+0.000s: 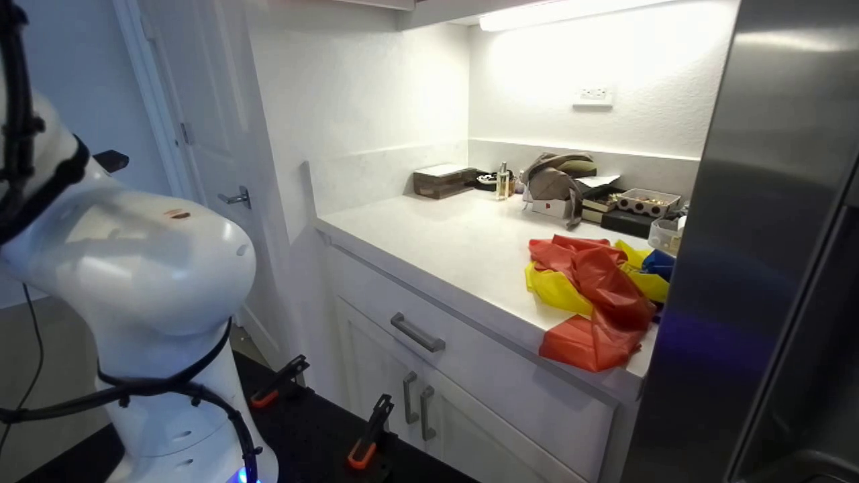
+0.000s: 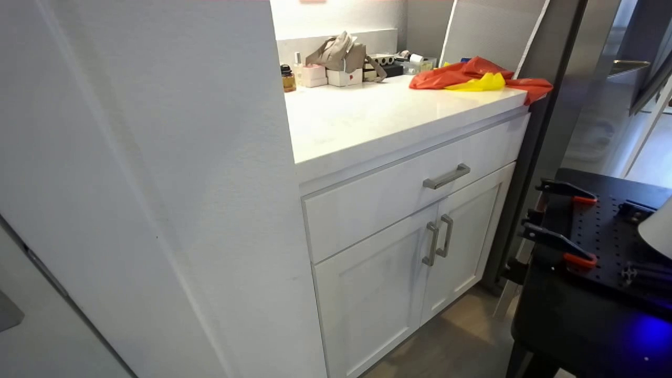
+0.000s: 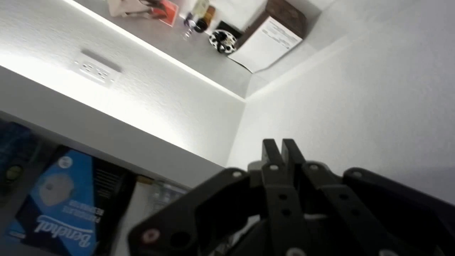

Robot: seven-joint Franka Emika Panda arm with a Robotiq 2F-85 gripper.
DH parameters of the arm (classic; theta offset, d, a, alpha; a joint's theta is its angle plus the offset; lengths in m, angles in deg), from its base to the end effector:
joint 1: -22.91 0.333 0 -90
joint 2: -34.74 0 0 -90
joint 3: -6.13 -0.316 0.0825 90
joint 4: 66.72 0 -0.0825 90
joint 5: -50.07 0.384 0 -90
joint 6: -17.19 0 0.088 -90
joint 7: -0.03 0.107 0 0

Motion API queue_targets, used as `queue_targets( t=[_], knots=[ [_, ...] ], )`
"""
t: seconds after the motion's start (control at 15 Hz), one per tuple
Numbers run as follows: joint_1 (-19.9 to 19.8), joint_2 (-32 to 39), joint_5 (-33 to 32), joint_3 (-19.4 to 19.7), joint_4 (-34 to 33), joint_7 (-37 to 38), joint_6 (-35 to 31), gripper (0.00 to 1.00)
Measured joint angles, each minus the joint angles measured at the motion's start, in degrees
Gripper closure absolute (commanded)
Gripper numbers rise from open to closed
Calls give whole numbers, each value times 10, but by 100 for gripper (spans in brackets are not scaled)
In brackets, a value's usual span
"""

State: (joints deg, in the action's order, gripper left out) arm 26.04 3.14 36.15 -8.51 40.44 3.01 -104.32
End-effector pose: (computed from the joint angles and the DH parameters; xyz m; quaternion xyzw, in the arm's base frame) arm 0.3718 0.1581 0.8026 0.8963 0.1441 0.4029 0.1165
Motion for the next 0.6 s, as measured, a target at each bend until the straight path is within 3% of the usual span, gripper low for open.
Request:
queue_targets(
  t=[0.47,0.6],
  knots=[
    [-31,17,-54,-1,-112,12,298,5],
    [-32,28,-55,6,-139,12,350,0]
  ],
)
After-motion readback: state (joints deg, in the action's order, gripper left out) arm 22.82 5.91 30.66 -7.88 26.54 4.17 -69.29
